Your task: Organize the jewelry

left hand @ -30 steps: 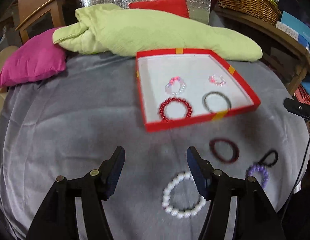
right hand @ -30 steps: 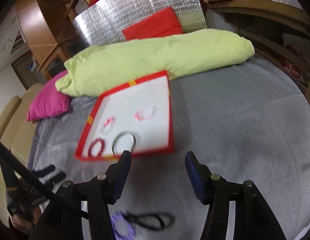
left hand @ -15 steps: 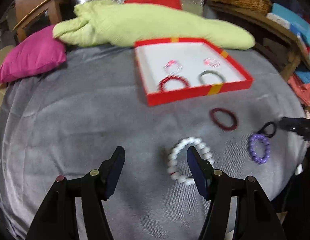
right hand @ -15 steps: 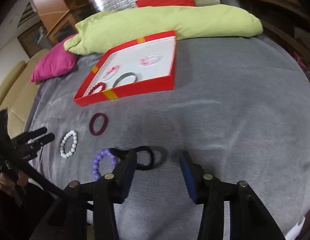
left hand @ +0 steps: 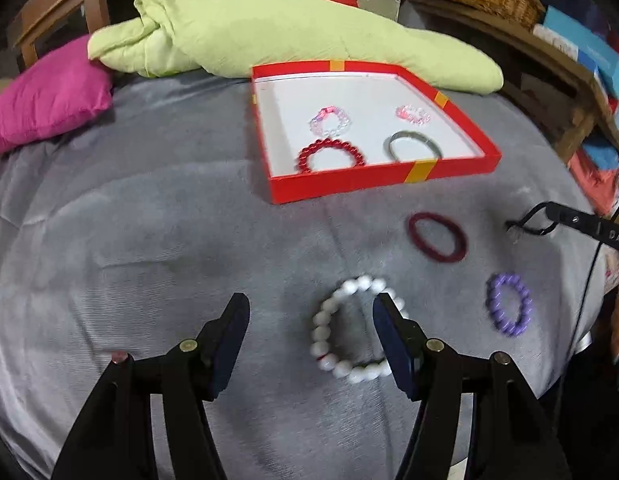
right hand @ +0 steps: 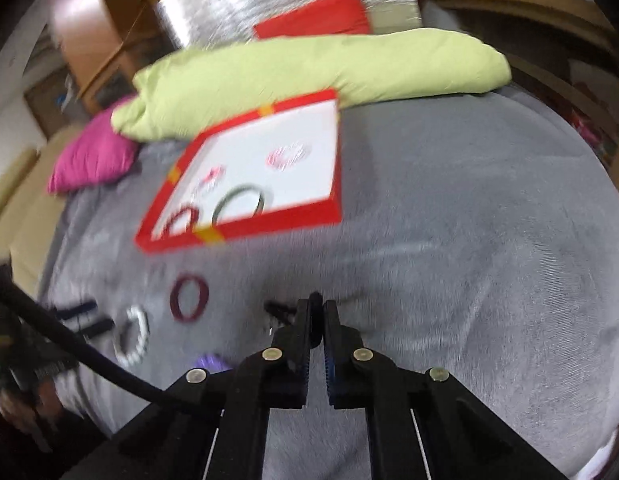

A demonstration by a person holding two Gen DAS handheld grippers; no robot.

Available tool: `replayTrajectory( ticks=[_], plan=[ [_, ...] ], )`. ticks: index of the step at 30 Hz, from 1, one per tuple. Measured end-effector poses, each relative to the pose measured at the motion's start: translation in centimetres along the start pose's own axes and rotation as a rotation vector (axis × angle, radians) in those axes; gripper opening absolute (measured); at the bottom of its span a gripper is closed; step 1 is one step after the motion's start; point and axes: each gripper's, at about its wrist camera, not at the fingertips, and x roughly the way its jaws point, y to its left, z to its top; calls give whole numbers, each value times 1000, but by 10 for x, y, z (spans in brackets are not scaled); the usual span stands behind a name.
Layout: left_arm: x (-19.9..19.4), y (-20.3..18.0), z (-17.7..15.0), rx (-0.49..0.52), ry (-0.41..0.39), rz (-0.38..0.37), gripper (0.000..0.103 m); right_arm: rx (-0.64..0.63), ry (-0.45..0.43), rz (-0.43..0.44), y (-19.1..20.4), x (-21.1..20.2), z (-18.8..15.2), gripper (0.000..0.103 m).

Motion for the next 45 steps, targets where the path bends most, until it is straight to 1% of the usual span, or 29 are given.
replayTrajectory(
  ticks=[4, 9, 10, 11, 13, 16, 18, 19, 21, 24, 25, 26, 28, 29, 30, 32, 35, 36, 38, 39, 40, 43, 45],
  plan=[
    [6, -10, 12, -33, -16, -64, 65, 34, -12, 6, 6, 2, 8, 7],
    [23, -29, 26, -35, 8, -114, 64, 68, 11, 4, 5, 11, 9, 7],
    [28, -35, 28, -24, 19, -127, 59, 68, 11, 2, 5, 12, 9, 7],
    [31, -39, 30, -16, 26, -134, 52, 68, 14, 2, 4, 13, 9, 7],
    [40, -46, 35, -9, 46, -144, 45, 75, 24, -4, 2, 14, 7, 7],
    [50, -52, 41, -22, 67, -163, 40, 77, 37, -8, 1, 16, 6, 7],
    [54, -57, 44, -9, 67, -165, 37, 75, 35, -7, 1, 14, 4, 7],
    [56, -61, 44, 6, 69, -164, 33, 74, 36, -4, 1, 14, 4, 7],
    [62, -64, 43, 25, 81, -152, 30, 77, 45, 2, 2, 17, 4, 7],
    [62, -65, 42, 43, 62, -143, 23, 90, 63, 11, 1, 20, 4, 7],
    [62, -64, 42, 44, 60, -142, 17, 95, 70, 15, 1, 21, 5, 7],
    [61, -63, 42, 44, 56, -134, 9, 98, 75, 17, 0, 21, 5, 7],
    [59, -61, 41, 41, 48, -128, 7, 111, 84, 22, -1, 21, 5, 8],
    [58, -61, 40, 43, 41, -124, 5, 123, 95, 24, -3, 23, 5, 10],
    [56, -62, 40, 50, 32, -119, 5, 134, 106, 26, -5, 24, 5, 13],
    [50, -63, 39, 66, 9, -111, 4, 160, 119, 38, -9, 27, 4, 16],
    [39, -60, 40, 68, -38, -111, 4, 178, 122, 82, -10, 29, 2, 16],
    [34, -58, 41, 63, -56, -111, 4, 171, 101, 102, -8, 27, 1, 16],
    [26, -53, 41, 48, -83, -110, 4, 135, 68, 90, -3, 21, 2, 15],
    [22, -50, 41, 42, -94, -108, 4, 127, 52, 92, -2, 18, 3, 14],
    [19, -49, 41, 39, -104, -103, 4, 131, 37, 110, -1, 15, 3, 9],
    [8, -42, 41, 40, -143, -64, 4, 144, 17, 134, -2, 10, 6, 9],
    [2, -37, 40, 30, -163, -56, 4, 152, 5, 143, -2, 8, 8, 9]
  ],
)
